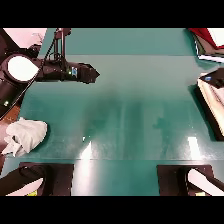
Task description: Fold the shirts.
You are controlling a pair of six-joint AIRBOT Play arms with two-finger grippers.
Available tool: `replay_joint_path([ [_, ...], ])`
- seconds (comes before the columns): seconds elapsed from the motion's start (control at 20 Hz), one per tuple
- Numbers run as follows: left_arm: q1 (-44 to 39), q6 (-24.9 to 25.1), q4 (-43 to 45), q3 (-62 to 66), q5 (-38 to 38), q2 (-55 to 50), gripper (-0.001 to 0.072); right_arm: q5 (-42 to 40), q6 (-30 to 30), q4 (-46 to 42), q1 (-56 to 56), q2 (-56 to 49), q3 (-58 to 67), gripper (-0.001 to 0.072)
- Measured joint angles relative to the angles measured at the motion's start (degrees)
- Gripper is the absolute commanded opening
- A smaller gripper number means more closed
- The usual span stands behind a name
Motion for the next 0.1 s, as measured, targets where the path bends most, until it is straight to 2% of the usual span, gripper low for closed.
replay_joint_path([
  [0.1,0.0,0.0,0.0,0.0,0.1,0.0,0.0023,-0.3,0.0,0.1,2.3,0.0,0.0,0.0013],
])
